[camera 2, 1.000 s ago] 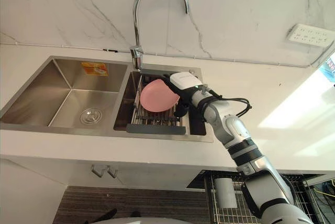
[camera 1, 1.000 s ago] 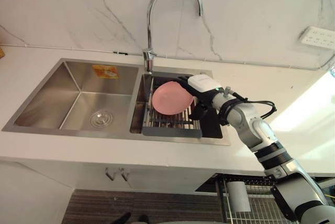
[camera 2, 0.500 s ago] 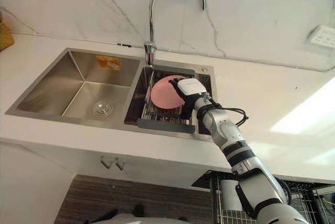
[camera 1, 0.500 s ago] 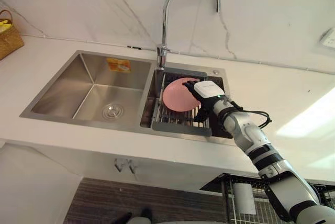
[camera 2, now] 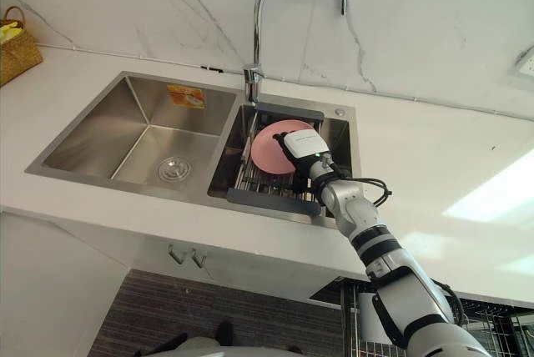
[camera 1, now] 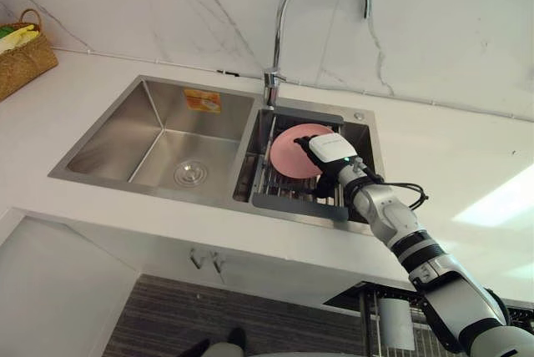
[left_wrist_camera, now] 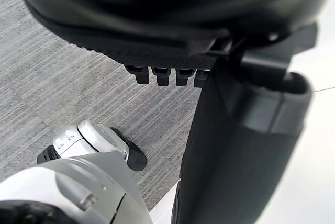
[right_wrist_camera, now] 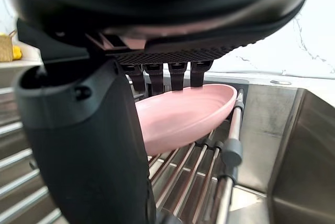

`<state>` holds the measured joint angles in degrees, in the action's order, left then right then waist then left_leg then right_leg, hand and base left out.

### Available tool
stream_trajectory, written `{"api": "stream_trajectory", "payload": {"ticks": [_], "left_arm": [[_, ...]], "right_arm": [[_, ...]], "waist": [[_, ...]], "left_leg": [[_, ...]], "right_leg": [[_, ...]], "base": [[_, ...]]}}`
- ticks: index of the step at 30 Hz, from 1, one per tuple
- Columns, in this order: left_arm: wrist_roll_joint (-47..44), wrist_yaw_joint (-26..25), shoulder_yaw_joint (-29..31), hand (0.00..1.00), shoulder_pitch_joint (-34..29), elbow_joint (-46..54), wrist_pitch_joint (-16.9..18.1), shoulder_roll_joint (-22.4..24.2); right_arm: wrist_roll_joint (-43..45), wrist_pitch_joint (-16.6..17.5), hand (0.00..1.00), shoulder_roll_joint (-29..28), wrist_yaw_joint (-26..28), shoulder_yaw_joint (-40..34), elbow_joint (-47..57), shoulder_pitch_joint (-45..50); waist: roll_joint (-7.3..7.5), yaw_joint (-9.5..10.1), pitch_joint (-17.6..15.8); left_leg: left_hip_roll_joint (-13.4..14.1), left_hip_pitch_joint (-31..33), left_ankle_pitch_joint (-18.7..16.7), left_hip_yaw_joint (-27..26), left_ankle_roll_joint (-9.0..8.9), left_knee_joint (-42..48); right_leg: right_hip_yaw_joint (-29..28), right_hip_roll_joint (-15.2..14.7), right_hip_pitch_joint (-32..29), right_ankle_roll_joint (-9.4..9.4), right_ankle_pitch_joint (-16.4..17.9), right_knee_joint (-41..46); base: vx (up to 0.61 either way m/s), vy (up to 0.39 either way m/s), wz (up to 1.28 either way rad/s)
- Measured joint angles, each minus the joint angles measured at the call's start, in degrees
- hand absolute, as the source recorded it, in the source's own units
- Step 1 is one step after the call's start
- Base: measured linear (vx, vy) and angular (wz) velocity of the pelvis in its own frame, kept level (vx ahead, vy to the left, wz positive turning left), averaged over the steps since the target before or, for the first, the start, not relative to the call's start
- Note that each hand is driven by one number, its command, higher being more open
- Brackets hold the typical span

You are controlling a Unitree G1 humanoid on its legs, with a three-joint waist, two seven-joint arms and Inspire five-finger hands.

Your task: Walk over to the sink, pick up the cup, carry it to the dishwasher, place the cup inside the dishwasher, then close the dishwasher door

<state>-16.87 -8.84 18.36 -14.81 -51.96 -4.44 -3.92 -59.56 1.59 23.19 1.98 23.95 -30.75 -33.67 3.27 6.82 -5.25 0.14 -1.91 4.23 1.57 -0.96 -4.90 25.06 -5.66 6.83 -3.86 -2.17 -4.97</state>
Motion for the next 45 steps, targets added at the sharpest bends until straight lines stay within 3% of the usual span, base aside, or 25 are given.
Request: {"api": "stream_trajectory", "payload": {"ticks": [4,9,13,20,32,45], "left_arm": [[0.04,-0.26,-0.99,1.0,0.01,-0.1,0.93,0.08],[0.05,-1.77,-1.0,1.0,-0.11,-0.2,1.9,0.08],[0.09,-2.45,-1.39,1.0,0.27,-0.09,4.12,0.07],[0.09,-3.63,-1.38,1.0,0.08,-0.14,5.0,0.09],[0.11,-3.82,-1.39,1.0,-0.08,-0.22,6.1,0.52],[1.15,-3.85,-1.33,1.0,-1.47,-0.22,6.36,0.48]], "right_arm": [[-7.89,-1.56,0.0,-0.08,-7.46,0.16,-2.24,-0.01],[-10.57,-1.42,0.0,-0.08,-14.91,1.12,-1.86,-0.01],[-11.1,-1.55,0.0,-0.53,-16.98,2.72,-1.83,-0.01],[-9.99,-1.49,0.0,-0.7,-21.18,2.98,-1.79,0.0],[-2.95,-1.47,0.0,1.23,-21.97,2.7,2.45,0.39],[2.08,-0.73,0.0,4.21,-21.96,-6.32,16.39,5.01]], "waist": [[-0.47,0.32,-0.58],[-0.64,0.23,-1.39],[-0.72,0.51,-1.52],[-1.05,0.28,-1.73],[-2.18,-0.2,-2.43],[-2.38,-1.44,-2.48]], "left_leg": [[0.0,0.37,0.06,0.15,-0.21,-0.04],[0.03,0.4,0.07,0.15,-0.2,0.01],[-0.07,0.48,0.18,0.25,-0.04,0.02],[-0.2,0.39,0.2,0.08,0.0,0.03],[-0.15,0.35,0.2,-0.59,0.0,0.03],[0.12,-0.28,-0.07,-2.53,0.09,0.05]], "right_leg": [[0.25,-0.01,-0.22,-0.26,0.23,-0.19],[0.24,0.0,-0.28,-0.07,0.13,-0.18],[0.3,-0.08,-0.26,-0.06,0.1,-0.06],[-0.06,-0.23,-0.29,-0.13,0.05,0.04],[-0.94,-0.22,-0.59,-0.14,-0.14,0.05],[-2.97,-0.11,-0.83,-0.05,-0.43,0.08]], "base": [[-0.06,0.004,0.04],[0.0,0.0,0.0],[0.01,0.002,0.02],[0.0,0.0,-0.01],[0.0,0.0,-0.03],[-0.01,0.001,-0.07]]}}
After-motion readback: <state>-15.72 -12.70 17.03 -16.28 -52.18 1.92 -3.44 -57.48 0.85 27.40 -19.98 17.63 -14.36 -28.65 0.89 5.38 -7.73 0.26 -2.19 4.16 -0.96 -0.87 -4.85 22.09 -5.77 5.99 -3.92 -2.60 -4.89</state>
